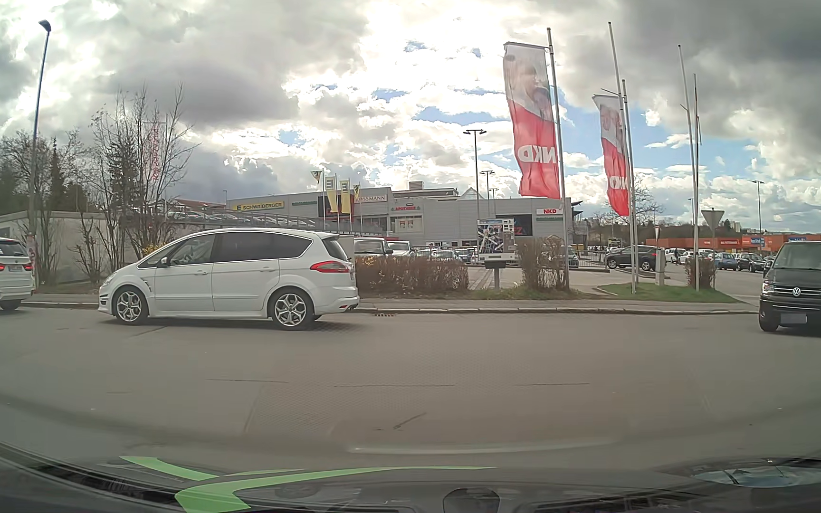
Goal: Follow the waypoints while adhering to traffic rules and regulations
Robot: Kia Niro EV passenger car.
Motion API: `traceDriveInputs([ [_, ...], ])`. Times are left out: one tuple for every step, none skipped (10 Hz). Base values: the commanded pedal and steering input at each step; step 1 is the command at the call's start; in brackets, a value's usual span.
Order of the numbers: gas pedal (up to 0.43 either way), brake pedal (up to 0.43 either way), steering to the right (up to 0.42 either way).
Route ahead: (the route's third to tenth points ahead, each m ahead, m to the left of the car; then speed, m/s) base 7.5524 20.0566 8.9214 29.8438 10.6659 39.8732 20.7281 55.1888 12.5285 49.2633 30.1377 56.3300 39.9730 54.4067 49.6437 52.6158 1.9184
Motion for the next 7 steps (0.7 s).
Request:
traceDriveInputs([
  [0.000, 0.000, 0.093],
  [0.000, 0.000, 0.070],
  [0.000, 0.000, 0.041],
  [0.000, 0.000, 0.006],
  [0.000, 0.000, -0.038],
  [0.000, 0.000, -0.077],
  [0.000, 0.000, -0.127],
])
